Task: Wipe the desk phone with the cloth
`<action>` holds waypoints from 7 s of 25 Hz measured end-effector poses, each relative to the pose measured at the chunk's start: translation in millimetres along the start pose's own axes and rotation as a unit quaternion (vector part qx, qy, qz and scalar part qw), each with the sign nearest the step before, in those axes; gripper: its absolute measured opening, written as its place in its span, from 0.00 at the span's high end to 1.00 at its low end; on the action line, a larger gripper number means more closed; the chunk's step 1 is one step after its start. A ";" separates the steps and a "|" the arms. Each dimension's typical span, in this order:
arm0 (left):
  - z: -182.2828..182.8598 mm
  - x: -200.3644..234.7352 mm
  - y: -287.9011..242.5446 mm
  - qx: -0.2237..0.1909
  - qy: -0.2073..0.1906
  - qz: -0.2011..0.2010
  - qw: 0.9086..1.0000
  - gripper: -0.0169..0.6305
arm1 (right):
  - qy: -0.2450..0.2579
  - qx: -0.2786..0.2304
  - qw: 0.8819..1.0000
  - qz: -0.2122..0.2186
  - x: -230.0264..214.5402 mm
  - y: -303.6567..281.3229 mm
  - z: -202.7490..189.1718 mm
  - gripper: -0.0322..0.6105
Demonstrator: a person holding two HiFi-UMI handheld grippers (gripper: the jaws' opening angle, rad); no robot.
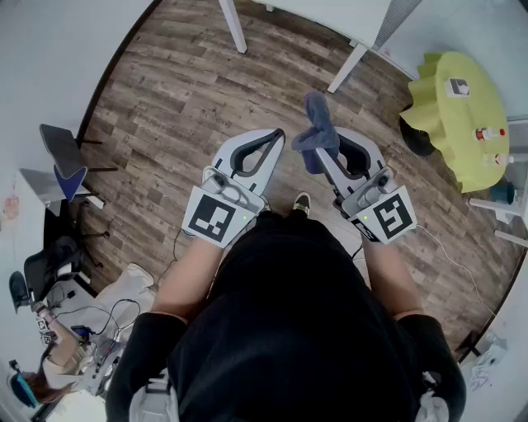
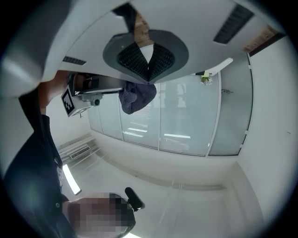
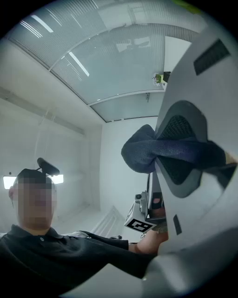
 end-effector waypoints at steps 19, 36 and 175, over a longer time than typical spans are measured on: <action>-11.9 36.4 65.3 -0.001 0.011 0.005 1.000 0.96 | 0.000 0.012 1.000 -0.004 54.5 -43.3 -4.5 0.79; 5.9 92.2 23.0 -0.025 -0.001 0.013 1.000 0.96 | 0.003 0.005 1.000 0.013 3.8 -92.8 -1.3 0.79; -211.8 809.9 -461.3 0.137 0.087 -0.116 0.980 0.96 | 0.345 0.401 0.848 -0.028 -619.8 -721.7 -330.7 0.79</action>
Point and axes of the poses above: the fingertips, and each gripper's own axes: y backward along the fingers, x to its left, z out of its top, the point moved 3 cm from there along y, backward along the fingers, and after that the axes turned 15 degrees about -z, right-handed, at the moved point
